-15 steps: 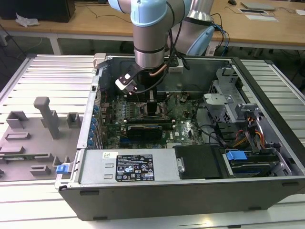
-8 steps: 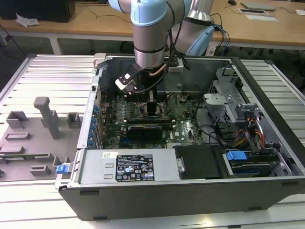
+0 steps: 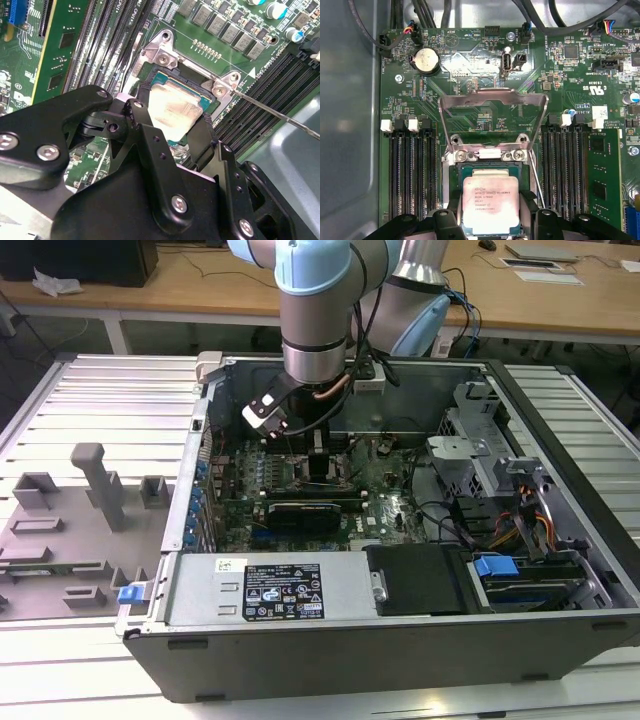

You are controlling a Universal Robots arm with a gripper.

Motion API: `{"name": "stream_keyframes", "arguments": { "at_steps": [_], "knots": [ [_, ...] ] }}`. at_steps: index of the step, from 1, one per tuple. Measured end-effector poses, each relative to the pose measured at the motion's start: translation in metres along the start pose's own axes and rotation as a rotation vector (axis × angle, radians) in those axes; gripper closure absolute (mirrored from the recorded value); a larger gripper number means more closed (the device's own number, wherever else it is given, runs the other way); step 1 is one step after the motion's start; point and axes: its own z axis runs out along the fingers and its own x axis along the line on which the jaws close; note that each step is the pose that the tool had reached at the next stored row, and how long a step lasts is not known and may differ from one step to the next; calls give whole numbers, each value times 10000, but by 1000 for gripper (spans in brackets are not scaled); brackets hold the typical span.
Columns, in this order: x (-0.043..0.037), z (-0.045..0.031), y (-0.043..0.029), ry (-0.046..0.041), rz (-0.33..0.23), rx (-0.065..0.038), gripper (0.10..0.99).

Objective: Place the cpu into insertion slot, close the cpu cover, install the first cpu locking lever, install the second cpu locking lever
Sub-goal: 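Place the cpu into insertion slot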

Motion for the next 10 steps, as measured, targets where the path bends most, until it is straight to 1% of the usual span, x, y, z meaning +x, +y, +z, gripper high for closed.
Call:
{"name": "stream_keyframes", "arguments": {
  "at_steps": [4,5,7,10],
  "knots": [
    [0,0,0,0,-1,0,533],
    [0,0,1,0,0,0,471],
    [0,0,1,0,0,0,471],
    [0,-19,3,3,0,-2,471]
  ]
}}
